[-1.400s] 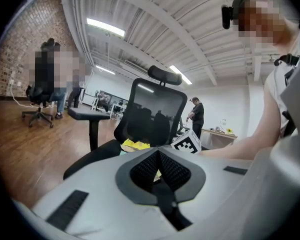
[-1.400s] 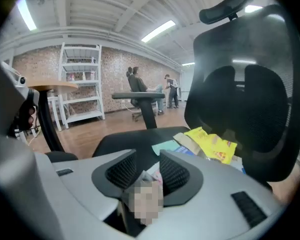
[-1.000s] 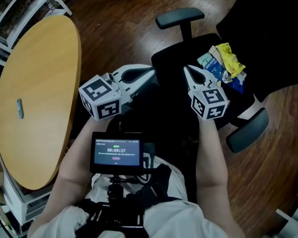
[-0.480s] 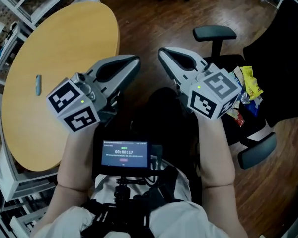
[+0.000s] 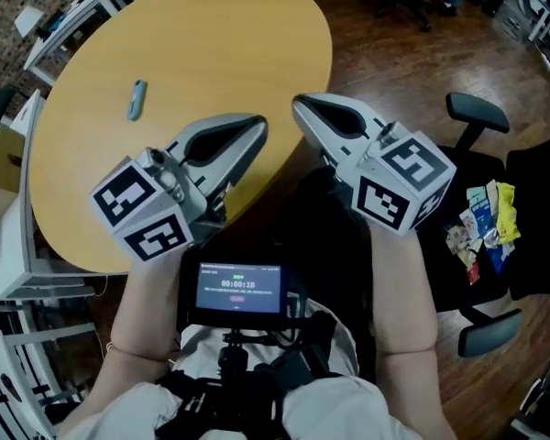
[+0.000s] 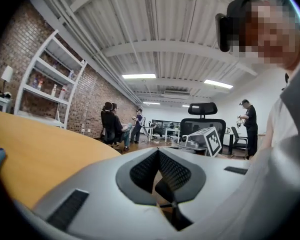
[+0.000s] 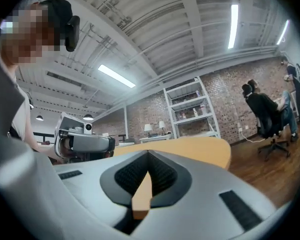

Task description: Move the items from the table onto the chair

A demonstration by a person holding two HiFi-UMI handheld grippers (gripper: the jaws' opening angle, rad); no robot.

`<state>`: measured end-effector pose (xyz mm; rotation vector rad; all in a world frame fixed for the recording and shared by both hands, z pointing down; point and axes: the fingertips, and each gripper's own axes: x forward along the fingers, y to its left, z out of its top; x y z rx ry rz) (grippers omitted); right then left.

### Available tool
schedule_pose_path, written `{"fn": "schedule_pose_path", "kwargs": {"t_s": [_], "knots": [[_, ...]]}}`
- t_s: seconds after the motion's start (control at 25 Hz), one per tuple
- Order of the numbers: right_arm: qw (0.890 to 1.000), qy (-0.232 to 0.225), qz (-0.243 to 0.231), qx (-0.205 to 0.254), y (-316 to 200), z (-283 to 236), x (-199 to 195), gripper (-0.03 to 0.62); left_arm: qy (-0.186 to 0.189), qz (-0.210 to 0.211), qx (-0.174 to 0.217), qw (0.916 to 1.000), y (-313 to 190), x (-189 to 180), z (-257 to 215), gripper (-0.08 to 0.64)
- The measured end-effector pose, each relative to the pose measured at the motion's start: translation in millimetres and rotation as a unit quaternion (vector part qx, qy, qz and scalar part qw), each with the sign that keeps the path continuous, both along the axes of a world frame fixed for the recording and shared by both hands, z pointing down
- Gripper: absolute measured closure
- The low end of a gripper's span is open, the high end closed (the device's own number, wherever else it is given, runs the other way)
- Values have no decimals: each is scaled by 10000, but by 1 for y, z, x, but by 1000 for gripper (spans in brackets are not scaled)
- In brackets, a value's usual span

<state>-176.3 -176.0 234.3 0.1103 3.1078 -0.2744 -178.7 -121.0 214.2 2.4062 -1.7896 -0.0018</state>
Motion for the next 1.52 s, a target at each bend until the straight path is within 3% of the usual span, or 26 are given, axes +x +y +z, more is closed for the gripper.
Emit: {"fn": "schedule_pose_path", "kwargs": {"t_s": [0.36, 0.52, 1.0, 1.16, 1.36, 1.52], "knots": [[9913, 26, -1286, 261, 109, -12, -93, 589, -68, -1146, 133, 9933, 102, -84, -4, 551], [9869, 48, -1596, 245, 146, -11, -124, 589, -142, -1559, 53, 9877, 145, -116, 5, 551], [9741, 231, -2213, 394, 233, -4, -186, 589, -335, -1923, 57, 9807, 215, -168, 21, 551], [9734, 353, -2207, 494, 242, 2, -198, 589, -495, -2158, 1, 9752, 227, -184, 27, 551], [9714, 592, -2145, 831, 242, 16, -207, 589, -532, -2178, -47, 9745, 226, -192, 32, 551], [9719, 696, -2106, 789, 240, 19, -212, 589, -493, -2193, -153, 9743, 223, -197, 36, 551]]}}
